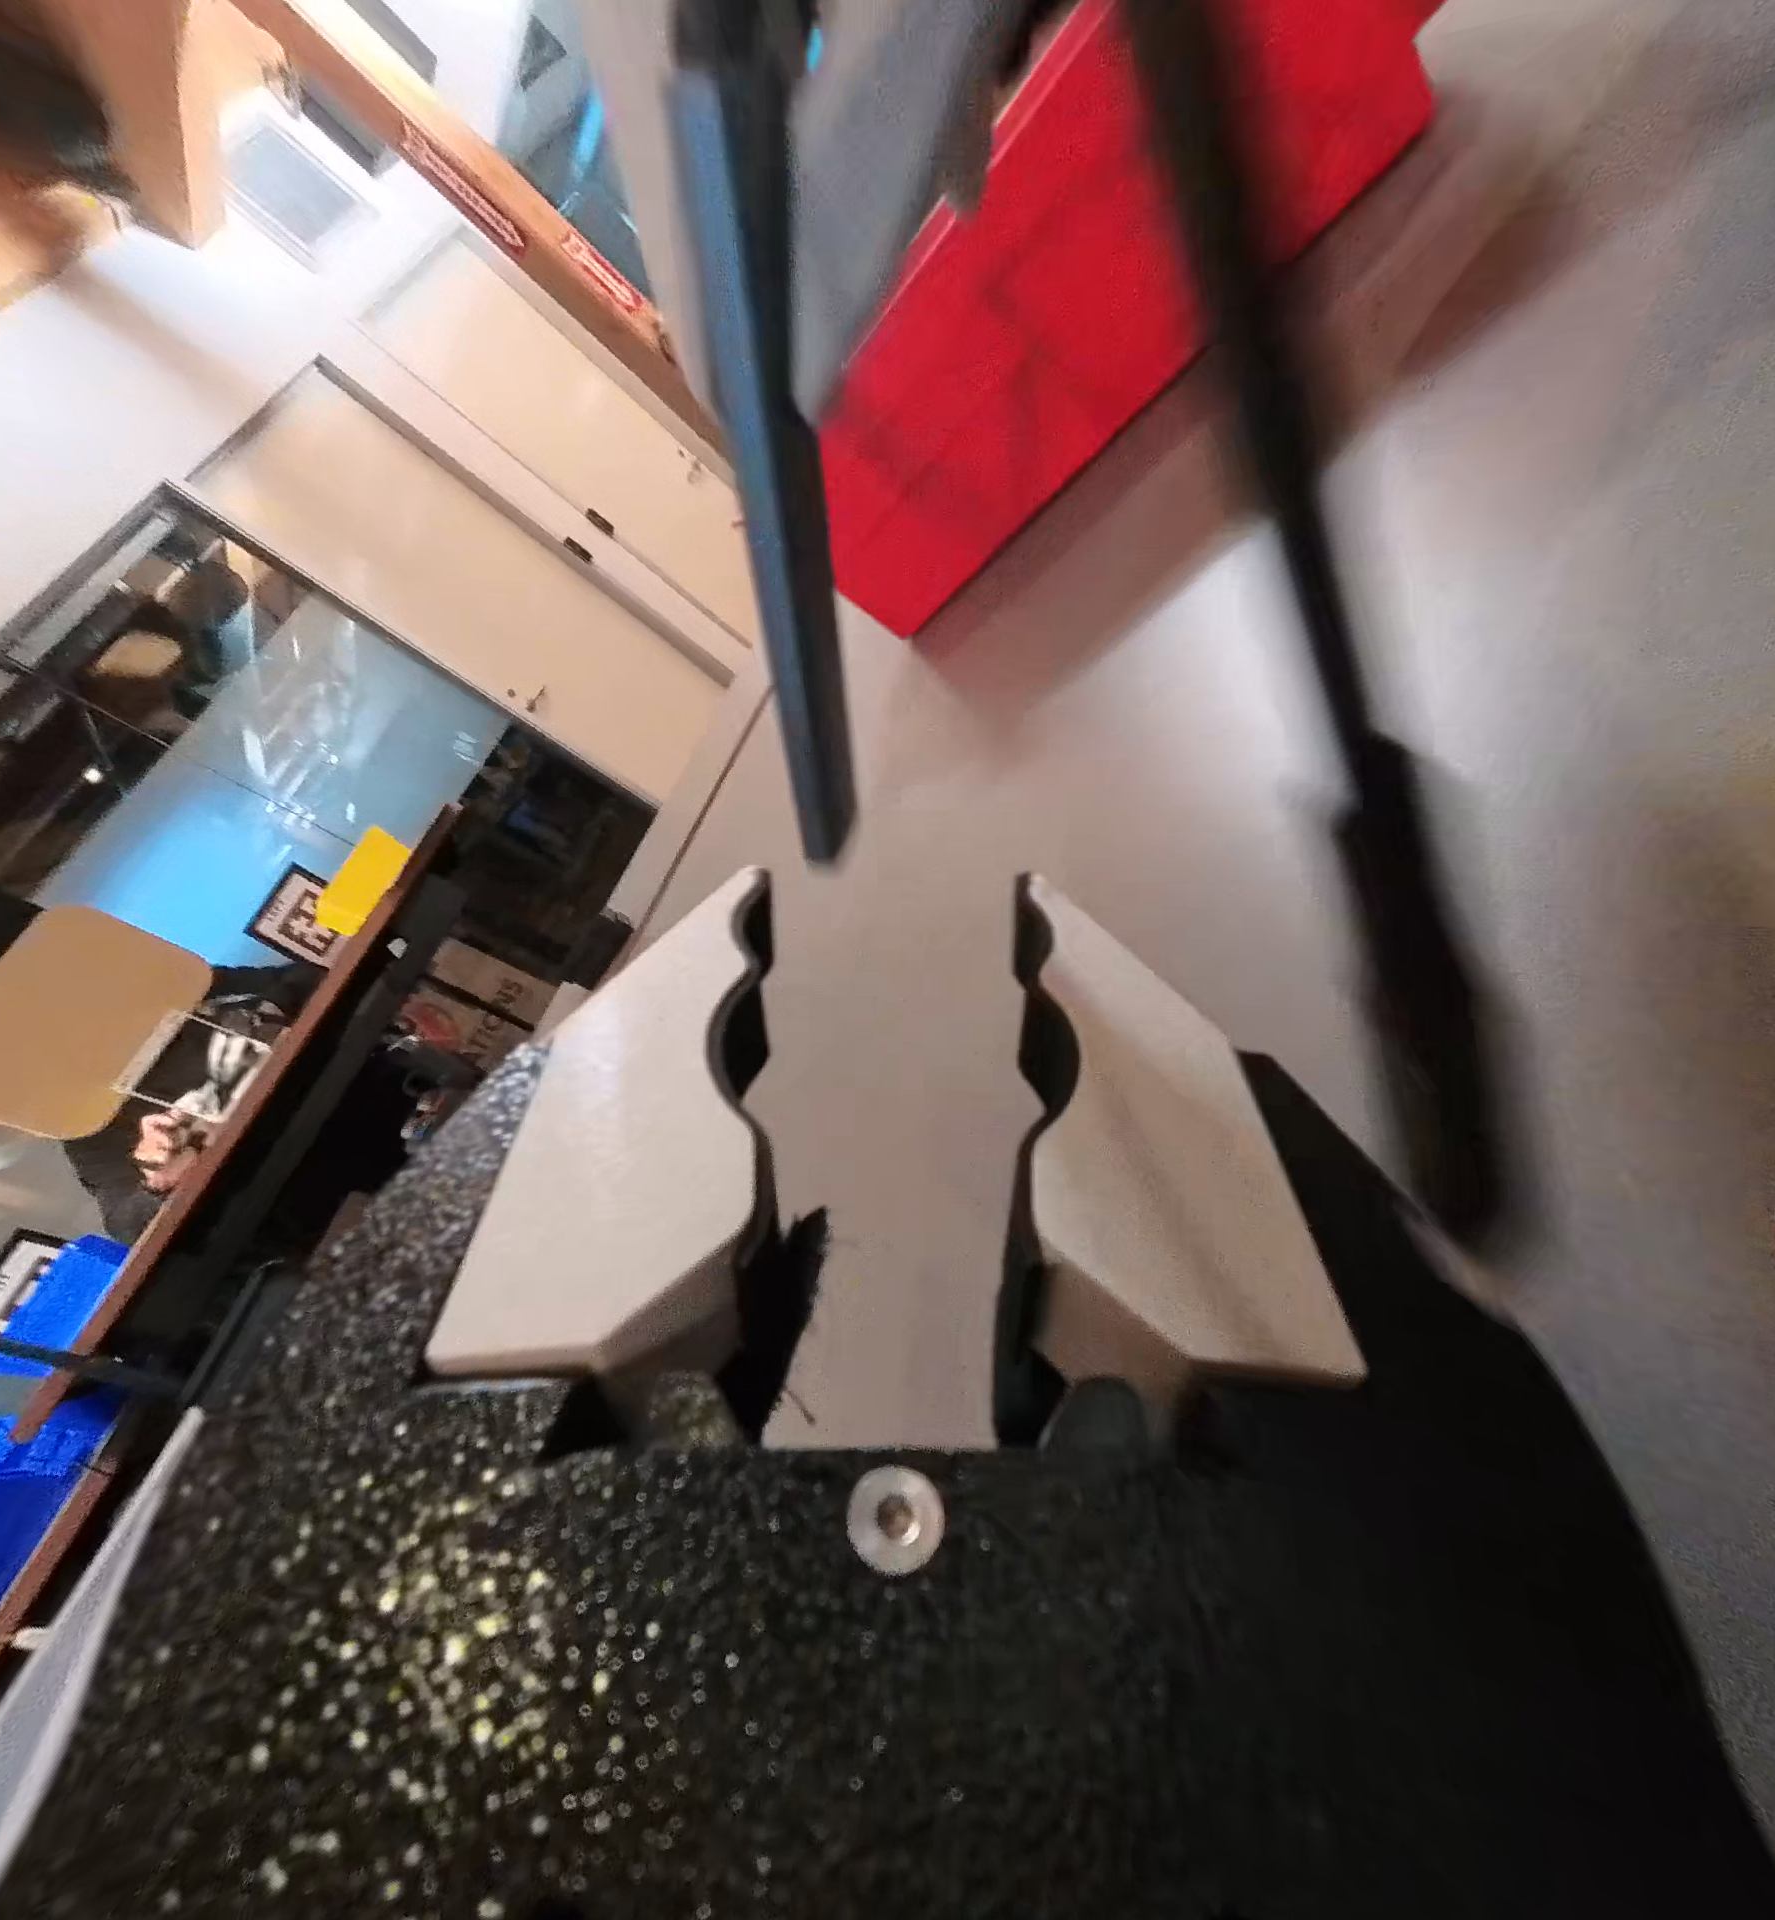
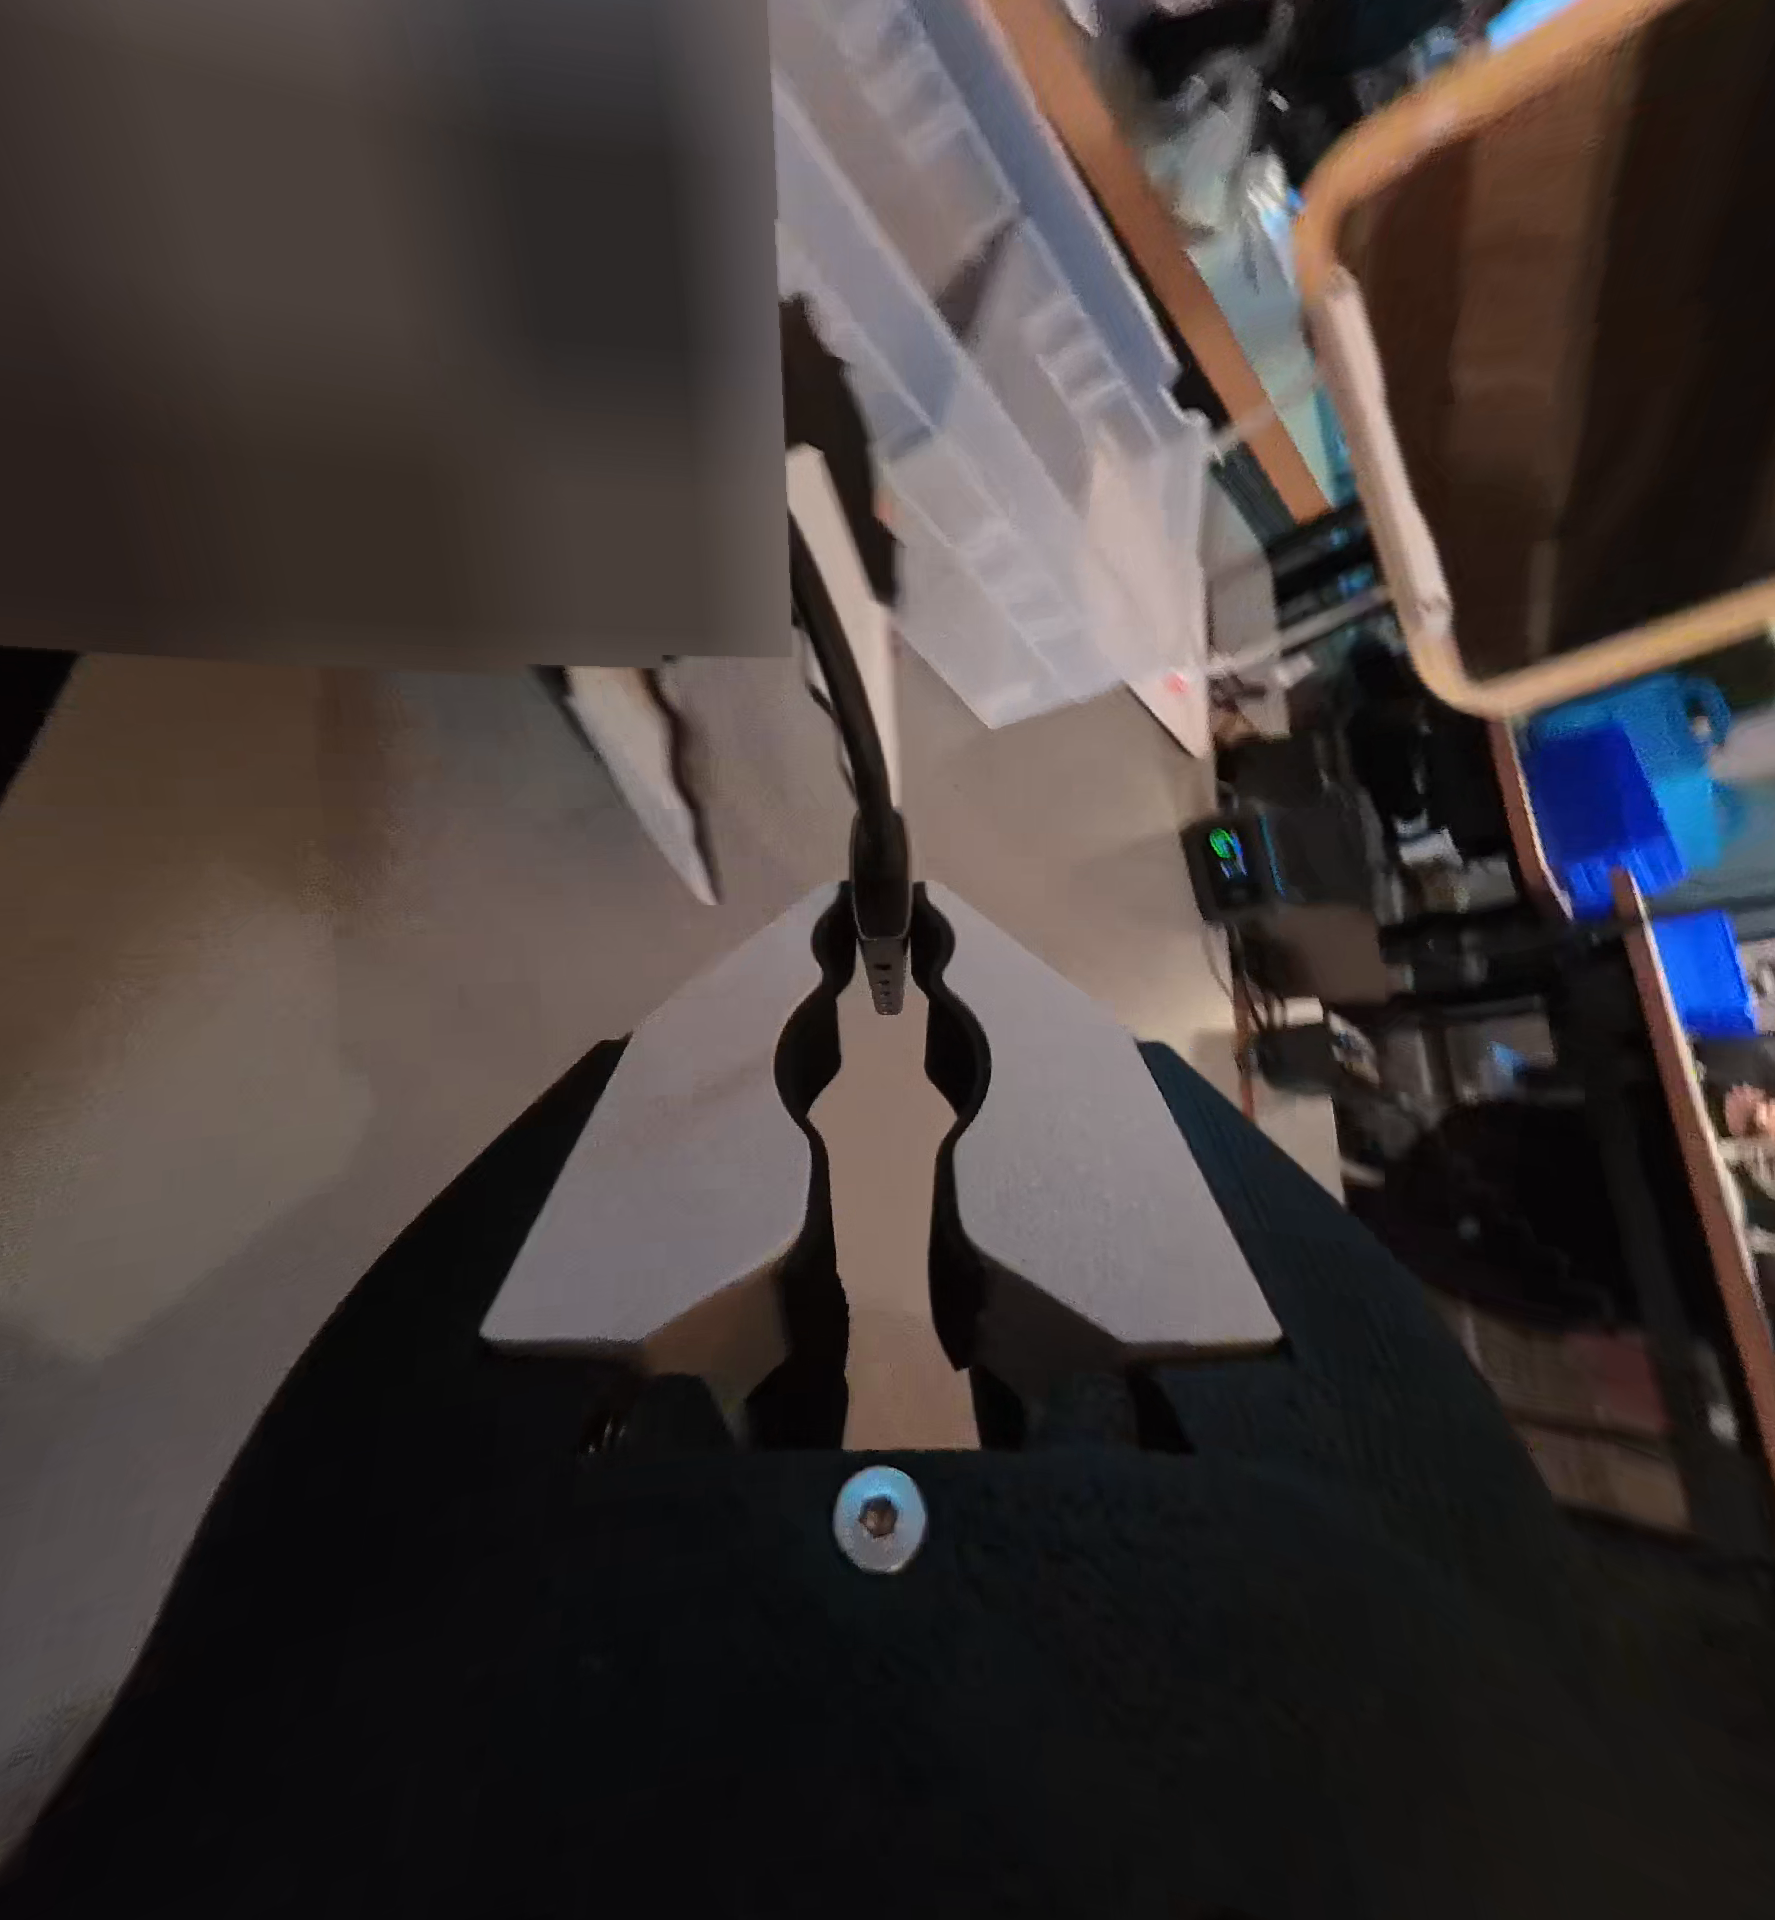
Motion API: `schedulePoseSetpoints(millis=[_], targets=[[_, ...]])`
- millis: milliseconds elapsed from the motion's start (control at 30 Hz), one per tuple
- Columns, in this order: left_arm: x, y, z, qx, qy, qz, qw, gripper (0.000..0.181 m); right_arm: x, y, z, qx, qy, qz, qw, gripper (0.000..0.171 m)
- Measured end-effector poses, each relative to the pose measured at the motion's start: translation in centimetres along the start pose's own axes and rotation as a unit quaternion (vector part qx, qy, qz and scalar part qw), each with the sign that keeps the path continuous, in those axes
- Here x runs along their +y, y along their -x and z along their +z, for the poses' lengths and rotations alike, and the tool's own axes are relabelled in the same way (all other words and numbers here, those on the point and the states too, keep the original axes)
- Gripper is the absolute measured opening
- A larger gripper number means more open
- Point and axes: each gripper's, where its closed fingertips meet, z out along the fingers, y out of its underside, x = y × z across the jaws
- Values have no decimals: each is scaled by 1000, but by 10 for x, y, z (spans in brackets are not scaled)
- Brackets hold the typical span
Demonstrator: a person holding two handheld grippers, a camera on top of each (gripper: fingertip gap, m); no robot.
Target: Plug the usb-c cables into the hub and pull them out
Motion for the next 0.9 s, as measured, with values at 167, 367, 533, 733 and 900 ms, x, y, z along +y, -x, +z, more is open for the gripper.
schedulePoseSetpoints(millis=[167,367,533,733,900], targets=[[10,-4,5,15,27,-10,999,58,42,-82,-77,147,25,121,981,7],[13,-1,5,10,33,-17,999,50,171,-142,-184,372,183,319,852,7],[15,2,5,3,40,-21,999,46,253,-123,-207,395,278,398,780,7],[18,3,6,2,48,-22,999,43,276,-114,-201,398,293,430,756,18],[19,3,7,2,52,-25,998,42,252,-121,-200,400,287,401,773,31]])
